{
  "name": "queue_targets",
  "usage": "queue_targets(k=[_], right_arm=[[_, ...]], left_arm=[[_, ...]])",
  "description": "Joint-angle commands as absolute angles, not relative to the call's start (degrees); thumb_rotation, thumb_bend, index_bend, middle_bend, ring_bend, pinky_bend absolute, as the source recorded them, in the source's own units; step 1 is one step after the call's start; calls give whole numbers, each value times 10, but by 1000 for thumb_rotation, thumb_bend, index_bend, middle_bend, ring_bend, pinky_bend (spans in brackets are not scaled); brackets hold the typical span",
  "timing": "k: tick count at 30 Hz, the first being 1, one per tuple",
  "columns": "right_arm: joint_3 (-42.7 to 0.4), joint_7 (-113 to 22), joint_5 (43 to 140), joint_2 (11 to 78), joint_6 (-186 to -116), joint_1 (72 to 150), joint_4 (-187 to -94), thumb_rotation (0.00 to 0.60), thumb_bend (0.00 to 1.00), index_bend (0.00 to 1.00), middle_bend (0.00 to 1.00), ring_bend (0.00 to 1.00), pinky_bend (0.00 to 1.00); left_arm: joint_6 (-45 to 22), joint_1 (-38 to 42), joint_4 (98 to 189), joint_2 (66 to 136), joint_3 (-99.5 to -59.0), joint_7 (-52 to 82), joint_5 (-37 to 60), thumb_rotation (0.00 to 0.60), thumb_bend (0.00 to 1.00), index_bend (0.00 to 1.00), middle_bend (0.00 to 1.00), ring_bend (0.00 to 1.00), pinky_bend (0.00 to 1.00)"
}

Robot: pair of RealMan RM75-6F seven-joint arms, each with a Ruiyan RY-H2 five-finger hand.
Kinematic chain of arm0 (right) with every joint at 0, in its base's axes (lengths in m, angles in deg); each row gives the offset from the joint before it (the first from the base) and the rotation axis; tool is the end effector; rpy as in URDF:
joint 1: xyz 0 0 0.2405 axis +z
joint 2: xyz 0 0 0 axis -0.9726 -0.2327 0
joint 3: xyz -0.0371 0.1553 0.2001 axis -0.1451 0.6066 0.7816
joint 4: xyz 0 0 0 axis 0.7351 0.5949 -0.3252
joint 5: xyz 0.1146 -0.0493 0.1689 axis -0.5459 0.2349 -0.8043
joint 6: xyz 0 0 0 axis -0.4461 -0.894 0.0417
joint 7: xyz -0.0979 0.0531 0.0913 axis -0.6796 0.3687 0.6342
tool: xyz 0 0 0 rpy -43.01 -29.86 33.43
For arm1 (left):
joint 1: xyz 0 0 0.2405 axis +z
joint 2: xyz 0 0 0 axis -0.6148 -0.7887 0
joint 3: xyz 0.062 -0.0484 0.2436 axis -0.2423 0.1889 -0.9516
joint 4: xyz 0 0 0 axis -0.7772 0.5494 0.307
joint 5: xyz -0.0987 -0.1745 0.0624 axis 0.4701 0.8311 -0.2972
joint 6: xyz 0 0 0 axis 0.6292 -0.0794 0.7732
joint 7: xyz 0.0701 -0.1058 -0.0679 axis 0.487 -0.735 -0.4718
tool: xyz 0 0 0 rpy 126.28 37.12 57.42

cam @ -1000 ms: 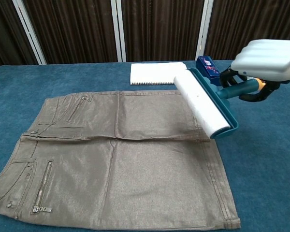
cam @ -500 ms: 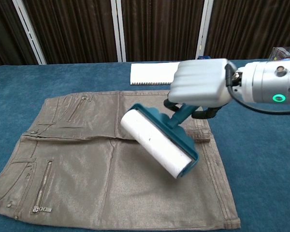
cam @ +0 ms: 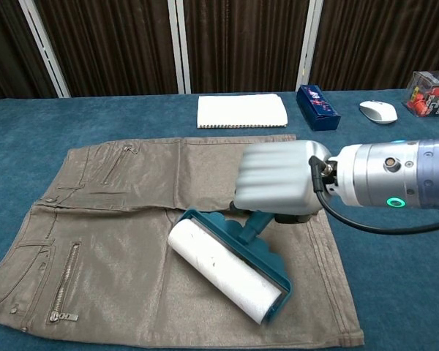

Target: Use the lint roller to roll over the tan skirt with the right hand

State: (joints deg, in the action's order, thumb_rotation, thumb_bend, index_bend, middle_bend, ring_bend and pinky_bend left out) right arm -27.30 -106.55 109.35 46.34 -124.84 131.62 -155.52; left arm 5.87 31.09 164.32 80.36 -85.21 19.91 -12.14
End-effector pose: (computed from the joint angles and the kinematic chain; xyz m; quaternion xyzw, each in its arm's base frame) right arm -0.0818 -0.3094 -0.0506 0.9202 0.1361 0.1929 0.3123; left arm -0.3098 0.1891 0.1590 -0.6282 -0.3672 -0.3461 0.5923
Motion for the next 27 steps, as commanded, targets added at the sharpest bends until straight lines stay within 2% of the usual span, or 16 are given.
queue_targets(k=[1,17,27], right_arm=[[-280,-1083,1087,469,-1256,1315,-1538,600,721,614,608,528,506],[-287,-1078,1056,451,-1301,1296,-1395,600,722,617,610,532,506],[-304,-1054,1086,437,-1318,1292,-1396,600,724,618,612,535,506]], left_arm=[[58,310,1643,804,-853,201,-122,600,0,0,0,0,0],[52,308,1645,809,-857,211,-122,600,0,0,0,0,0],[51,306,1650,811,-859,218,-126,600,0,0,0,0,0]])
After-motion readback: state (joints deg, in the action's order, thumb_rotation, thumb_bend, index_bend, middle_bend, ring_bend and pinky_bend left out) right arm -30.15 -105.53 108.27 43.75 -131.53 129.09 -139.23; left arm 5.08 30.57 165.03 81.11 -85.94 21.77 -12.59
